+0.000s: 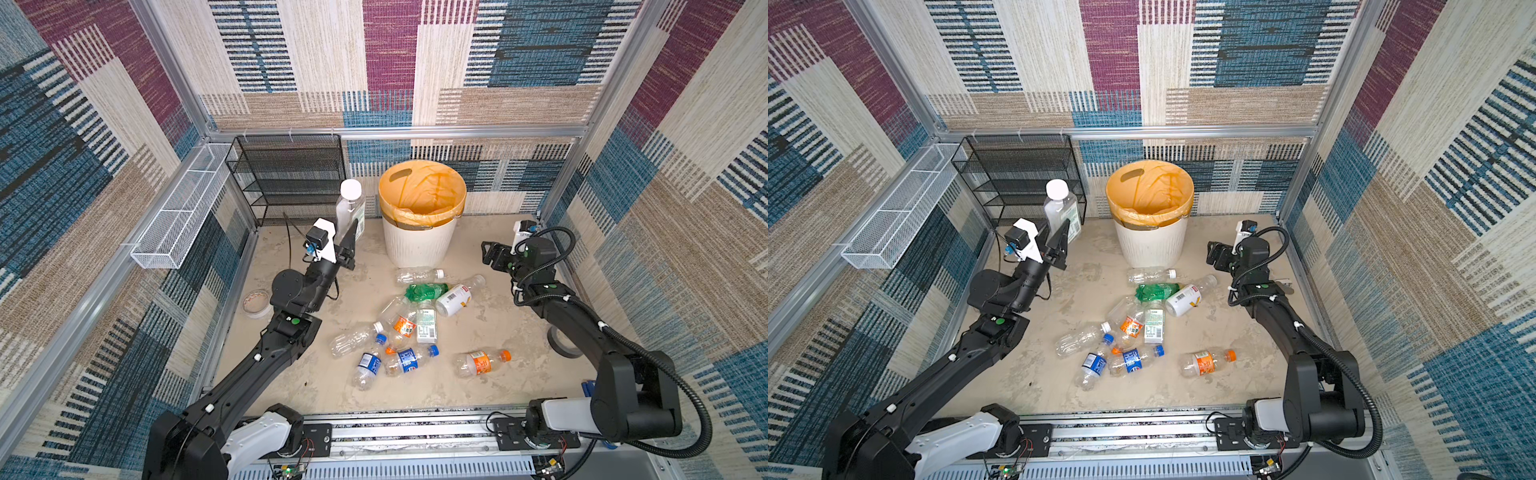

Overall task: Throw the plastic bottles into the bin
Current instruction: 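Lift the clear bottle with the left gripper and move it over the bin, then release the clear bottle into the bin and raise the left gripper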

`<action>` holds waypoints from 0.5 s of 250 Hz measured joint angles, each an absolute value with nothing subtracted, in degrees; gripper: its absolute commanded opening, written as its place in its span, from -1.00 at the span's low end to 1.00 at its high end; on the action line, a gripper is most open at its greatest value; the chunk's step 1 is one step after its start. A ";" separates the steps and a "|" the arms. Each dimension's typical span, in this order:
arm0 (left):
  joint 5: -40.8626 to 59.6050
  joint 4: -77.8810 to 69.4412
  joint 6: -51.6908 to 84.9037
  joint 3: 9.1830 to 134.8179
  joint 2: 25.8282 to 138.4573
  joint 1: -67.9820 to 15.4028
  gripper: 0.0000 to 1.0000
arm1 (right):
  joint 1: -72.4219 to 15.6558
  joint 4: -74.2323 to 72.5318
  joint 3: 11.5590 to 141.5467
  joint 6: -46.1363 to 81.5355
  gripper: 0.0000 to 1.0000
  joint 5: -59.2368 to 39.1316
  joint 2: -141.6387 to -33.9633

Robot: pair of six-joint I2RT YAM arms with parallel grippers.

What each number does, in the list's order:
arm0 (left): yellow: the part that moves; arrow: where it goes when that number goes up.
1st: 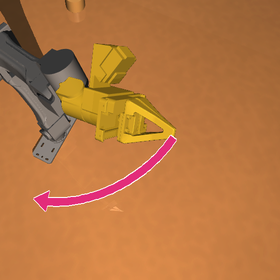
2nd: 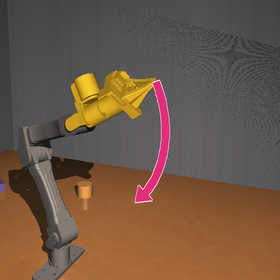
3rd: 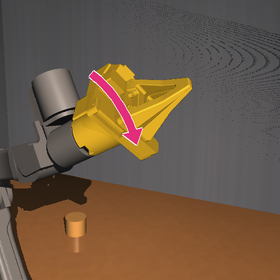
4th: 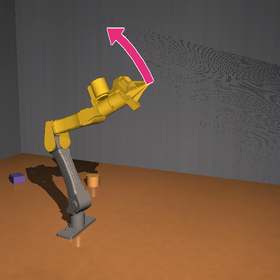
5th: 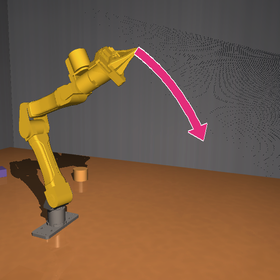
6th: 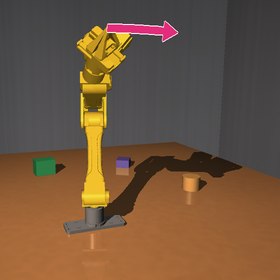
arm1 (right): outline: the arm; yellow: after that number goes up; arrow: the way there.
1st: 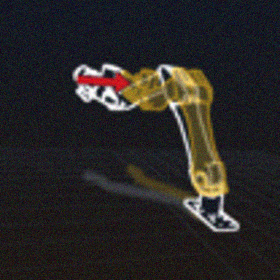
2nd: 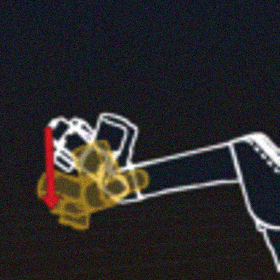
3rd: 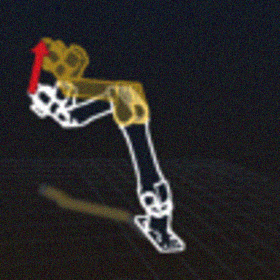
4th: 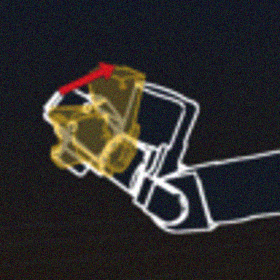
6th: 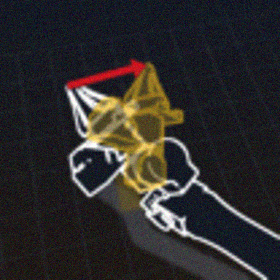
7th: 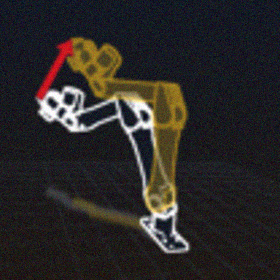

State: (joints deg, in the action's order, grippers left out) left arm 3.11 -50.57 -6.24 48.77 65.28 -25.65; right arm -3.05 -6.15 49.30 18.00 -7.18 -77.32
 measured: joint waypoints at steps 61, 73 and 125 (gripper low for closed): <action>13.93 -36.45 -0.34 92.60 91.13 -25.65 -0.04 | -3.73 -6.37 48.97 19.00 0.77 -7.99 -76.99; 15.57 -26.41 0.75 104.86 97.43 -25.65 0.21 | -3.92 -6.00 48.99 18.98 0.78 -8.12 -76.73; 18.35 -3.29 2.98 116.97 102.63 -25.23 0.73 | -4.14 -4.16 47.55 17.91 0.82 -7.57 -73.38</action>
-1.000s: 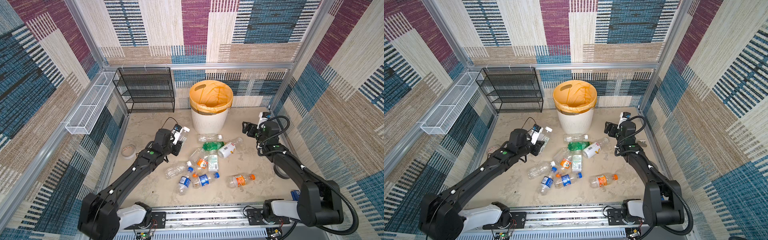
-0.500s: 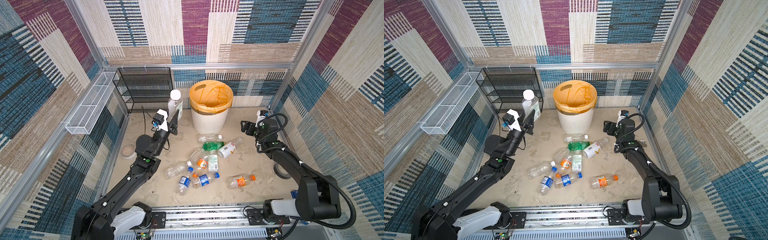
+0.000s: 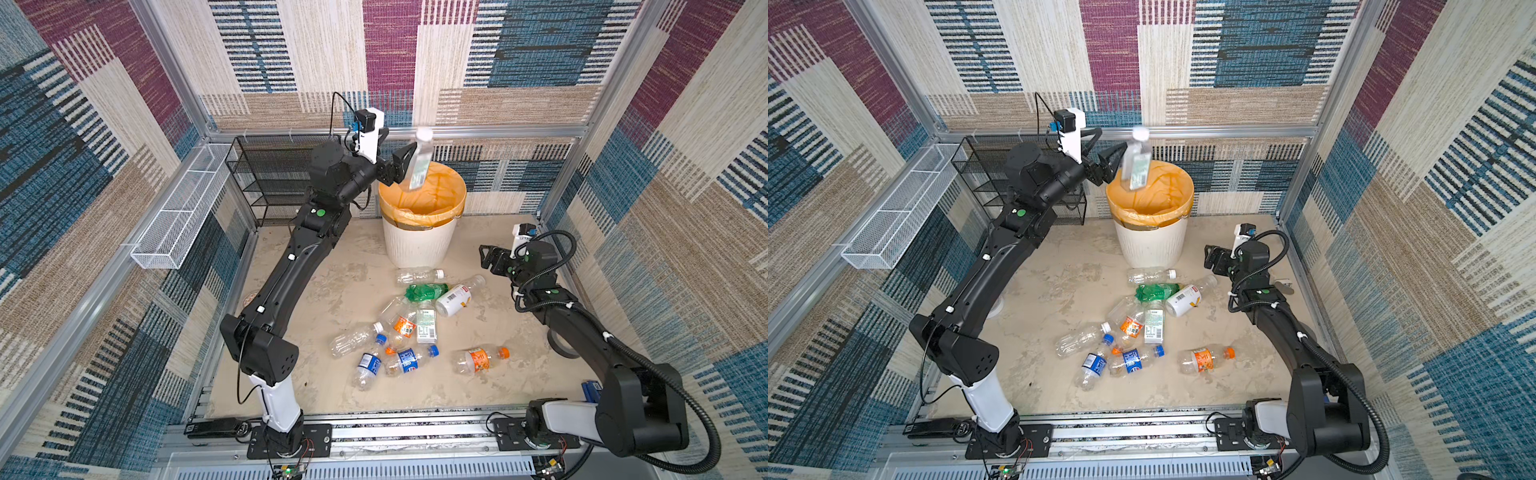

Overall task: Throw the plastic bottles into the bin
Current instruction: 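Release the clear bottle into the bin and raise the left gripper, then lower the right gripper onto the orange-capped clear bottle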

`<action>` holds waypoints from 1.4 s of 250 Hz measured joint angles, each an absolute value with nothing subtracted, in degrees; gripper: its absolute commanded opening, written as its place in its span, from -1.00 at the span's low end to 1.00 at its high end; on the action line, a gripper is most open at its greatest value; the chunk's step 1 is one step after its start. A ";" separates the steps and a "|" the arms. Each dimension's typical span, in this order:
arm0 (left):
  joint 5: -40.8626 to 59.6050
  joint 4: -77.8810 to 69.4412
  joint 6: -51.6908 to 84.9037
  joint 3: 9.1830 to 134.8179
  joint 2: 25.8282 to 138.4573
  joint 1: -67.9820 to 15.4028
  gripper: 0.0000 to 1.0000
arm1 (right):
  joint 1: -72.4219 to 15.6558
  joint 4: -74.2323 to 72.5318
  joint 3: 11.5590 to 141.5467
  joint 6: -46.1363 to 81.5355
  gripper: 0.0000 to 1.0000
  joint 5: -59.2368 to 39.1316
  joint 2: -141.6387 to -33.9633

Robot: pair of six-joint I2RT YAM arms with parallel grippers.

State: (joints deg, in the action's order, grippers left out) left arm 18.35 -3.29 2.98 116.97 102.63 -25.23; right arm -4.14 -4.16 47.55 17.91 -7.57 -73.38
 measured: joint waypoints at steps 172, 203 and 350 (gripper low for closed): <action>13.56 15.90 2.83 84.84 81.65 -11.57 0.66 | -5.39 28.14 48.34 28.08 0.73 -0.86 -59.18; 13.69 15.42 2.74 76.66 78.39 -9.69 0.66 | -6.46 38.44 51.53 30.39 0.74 0.38 -59.83; 12.23 11.38 2.87 68.07 76.66 -7.88 0.64 | -8.75 64.55 44.27 46.26 0.81 -9.45 -51.92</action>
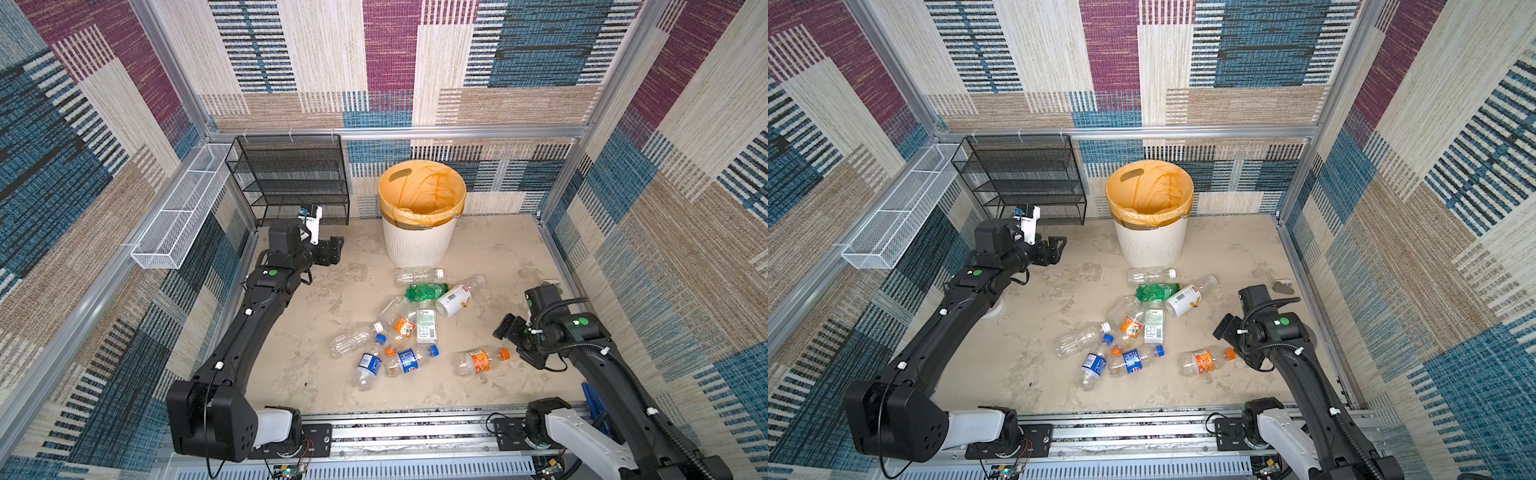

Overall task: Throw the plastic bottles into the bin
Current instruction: 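Lower the right gripper onto the orange-capped clear bottle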

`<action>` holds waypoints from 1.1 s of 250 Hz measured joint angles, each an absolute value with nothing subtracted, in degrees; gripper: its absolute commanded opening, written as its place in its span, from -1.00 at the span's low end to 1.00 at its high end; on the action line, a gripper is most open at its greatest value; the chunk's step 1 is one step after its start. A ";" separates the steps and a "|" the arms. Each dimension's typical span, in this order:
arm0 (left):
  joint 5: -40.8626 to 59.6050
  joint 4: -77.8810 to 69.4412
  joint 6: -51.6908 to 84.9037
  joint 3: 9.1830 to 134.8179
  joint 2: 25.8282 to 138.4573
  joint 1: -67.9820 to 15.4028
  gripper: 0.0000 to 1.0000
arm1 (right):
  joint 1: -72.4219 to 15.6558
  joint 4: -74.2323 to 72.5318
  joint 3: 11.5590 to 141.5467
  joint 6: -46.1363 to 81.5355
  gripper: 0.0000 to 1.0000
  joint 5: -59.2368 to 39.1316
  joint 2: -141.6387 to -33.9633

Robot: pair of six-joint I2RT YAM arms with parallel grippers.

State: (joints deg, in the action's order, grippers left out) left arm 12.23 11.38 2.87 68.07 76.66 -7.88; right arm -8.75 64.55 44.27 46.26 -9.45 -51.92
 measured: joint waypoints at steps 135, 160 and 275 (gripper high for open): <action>12.45 11.29 3.25 68.01 78.35 -7.73 0.62 | -15.49 50.74 34.79 54.28 0.83 -15.49 -56.71; 12.47 11.29 3.44 68.01 78.43 -7.73 0.61 | -17.04 47.64 33.71 55.27 0.81 -15.92 -58.96; 12.51 11.29 3.46 67.99 78.67 -7.73 0.60 | -18.04 39.81 34.83 54.04 0.48 -12.88 -67.96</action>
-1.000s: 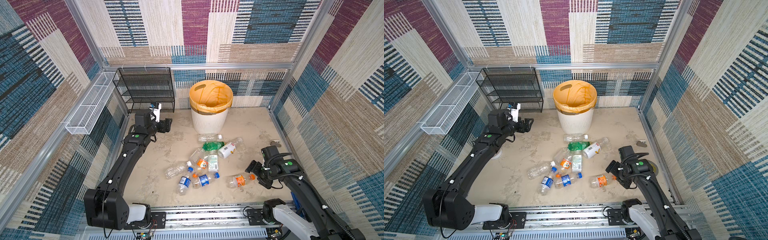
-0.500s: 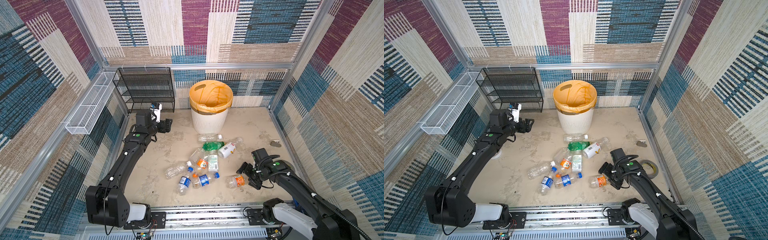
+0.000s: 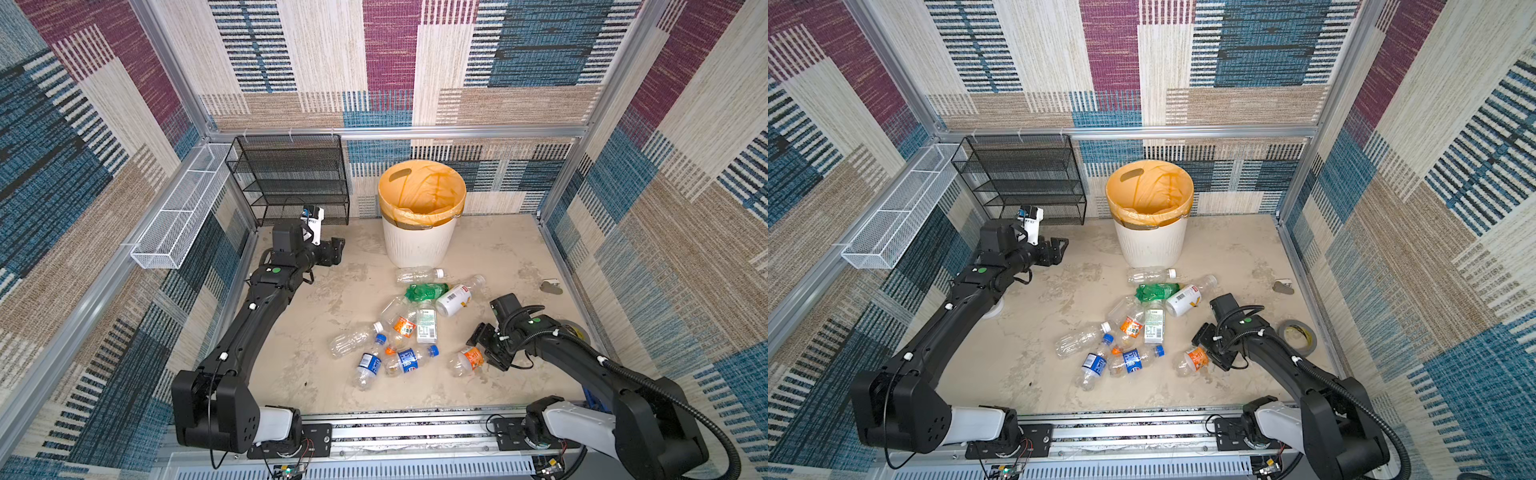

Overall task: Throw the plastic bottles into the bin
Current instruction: 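Lower the right gripper onto the orange-capped clear bottle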

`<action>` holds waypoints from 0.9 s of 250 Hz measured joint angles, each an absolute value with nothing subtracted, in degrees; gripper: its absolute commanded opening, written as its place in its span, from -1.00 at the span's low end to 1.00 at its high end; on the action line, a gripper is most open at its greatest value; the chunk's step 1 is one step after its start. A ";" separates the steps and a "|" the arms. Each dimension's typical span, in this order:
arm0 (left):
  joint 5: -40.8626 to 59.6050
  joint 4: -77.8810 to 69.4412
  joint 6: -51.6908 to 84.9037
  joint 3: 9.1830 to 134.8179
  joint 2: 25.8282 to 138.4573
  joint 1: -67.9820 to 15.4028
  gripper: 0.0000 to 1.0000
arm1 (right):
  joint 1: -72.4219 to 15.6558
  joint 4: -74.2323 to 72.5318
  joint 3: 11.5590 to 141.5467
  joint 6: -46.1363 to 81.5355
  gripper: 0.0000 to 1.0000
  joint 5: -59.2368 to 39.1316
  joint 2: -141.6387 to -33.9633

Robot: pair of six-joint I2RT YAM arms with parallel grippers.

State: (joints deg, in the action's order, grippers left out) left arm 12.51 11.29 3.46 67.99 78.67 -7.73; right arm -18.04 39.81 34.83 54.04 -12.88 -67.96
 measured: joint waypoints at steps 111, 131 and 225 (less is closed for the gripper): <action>12.91 11.29 3.46 67.99 78.65 -7.73 0.58 | -17.98 39.57 48.77 41.04 0.50 -1.89 -79.15; 12.91 11.29 3.46 67.99 78.63 -7.73 0.58 | -17.98 40.75 49.12 39.38 0.60 -1.65 -78.02; 14.06 11.31 3.73 67.99 78.65 -7.73 0.57 | -19.33 55.72 49.84 37.08 0.65 -1.56 -68.99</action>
State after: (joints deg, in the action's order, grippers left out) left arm 14.06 11.31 3.73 67.99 78.65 -7.73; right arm -19.33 55.72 49.84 37.08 -1.56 -68.99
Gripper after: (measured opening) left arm 0.789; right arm 0.822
